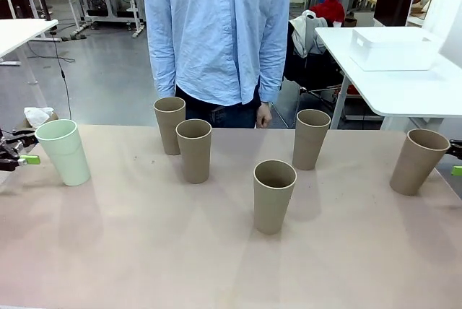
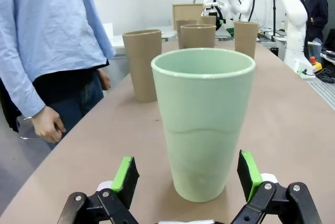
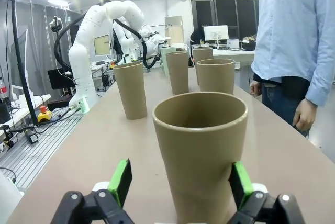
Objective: Stack the cups and store them in the basket.
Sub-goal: Pick up two Reusable plastic cups , one in each hand.
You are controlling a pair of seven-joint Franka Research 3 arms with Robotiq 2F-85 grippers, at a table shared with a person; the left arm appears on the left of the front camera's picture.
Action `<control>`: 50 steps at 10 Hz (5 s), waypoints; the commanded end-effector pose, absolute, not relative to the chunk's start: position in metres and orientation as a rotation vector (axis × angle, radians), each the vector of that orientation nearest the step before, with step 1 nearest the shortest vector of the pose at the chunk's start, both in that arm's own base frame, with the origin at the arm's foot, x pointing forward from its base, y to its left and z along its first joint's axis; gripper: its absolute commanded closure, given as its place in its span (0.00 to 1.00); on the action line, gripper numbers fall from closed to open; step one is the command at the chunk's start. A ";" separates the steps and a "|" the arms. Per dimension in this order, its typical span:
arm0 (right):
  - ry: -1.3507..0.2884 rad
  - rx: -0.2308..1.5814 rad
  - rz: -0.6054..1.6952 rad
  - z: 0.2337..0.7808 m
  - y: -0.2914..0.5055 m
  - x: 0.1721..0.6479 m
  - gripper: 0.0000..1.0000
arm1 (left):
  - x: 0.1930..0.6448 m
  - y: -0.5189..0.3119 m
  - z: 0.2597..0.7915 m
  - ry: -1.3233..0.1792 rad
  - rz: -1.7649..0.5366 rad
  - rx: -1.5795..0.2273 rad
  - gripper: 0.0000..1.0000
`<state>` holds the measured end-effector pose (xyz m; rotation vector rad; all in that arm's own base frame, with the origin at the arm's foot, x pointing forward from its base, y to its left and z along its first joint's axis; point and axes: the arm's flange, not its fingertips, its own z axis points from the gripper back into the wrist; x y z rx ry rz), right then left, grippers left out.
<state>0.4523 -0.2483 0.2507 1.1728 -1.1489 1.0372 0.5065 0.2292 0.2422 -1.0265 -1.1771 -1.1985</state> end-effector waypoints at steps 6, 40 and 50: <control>-1.278 1.044 1.065 0.231 -0.219 0.461 0.00 | 0.520 0.216 0.227 -1.153 -1.201 -1.030 0.00; -1.114 1.133 0.979 0.218 -0.178 0.472 0.00 | 0.502 0.135 0.226 -1.207 -1.248 -1.326 0.00; -1.139 1.130 0.991 0.212 -0.184 0.476 0.66 | 0.515 0.137 0.226 -1.162 -1.271 -1.256 0.58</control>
